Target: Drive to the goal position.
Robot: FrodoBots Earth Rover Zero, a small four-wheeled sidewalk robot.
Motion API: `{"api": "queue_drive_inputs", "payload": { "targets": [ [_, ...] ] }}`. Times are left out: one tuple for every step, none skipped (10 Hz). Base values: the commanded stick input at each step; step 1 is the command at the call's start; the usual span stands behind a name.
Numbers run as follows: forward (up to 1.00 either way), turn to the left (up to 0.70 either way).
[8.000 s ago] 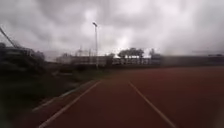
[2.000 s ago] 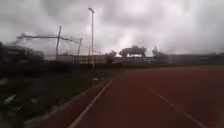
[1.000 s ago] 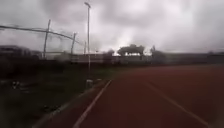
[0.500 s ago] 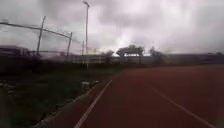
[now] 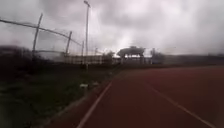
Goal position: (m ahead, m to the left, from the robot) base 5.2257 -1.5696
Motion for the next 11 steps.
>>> {"api": "queue_drive_inputs", "payload": {
  "targets": [
    [0.7,0.0],
    [0.7,0.0],
    [0.7,0.0],
    [0.7,0.0],
    [0.7,0.0],
    [0.7,0.0],
    [0.7,0.0],
    [0.7,0.0],
    [0.7,0.0],
    [0.7,0.0],
    [0.7,0.0]
  ]
}}
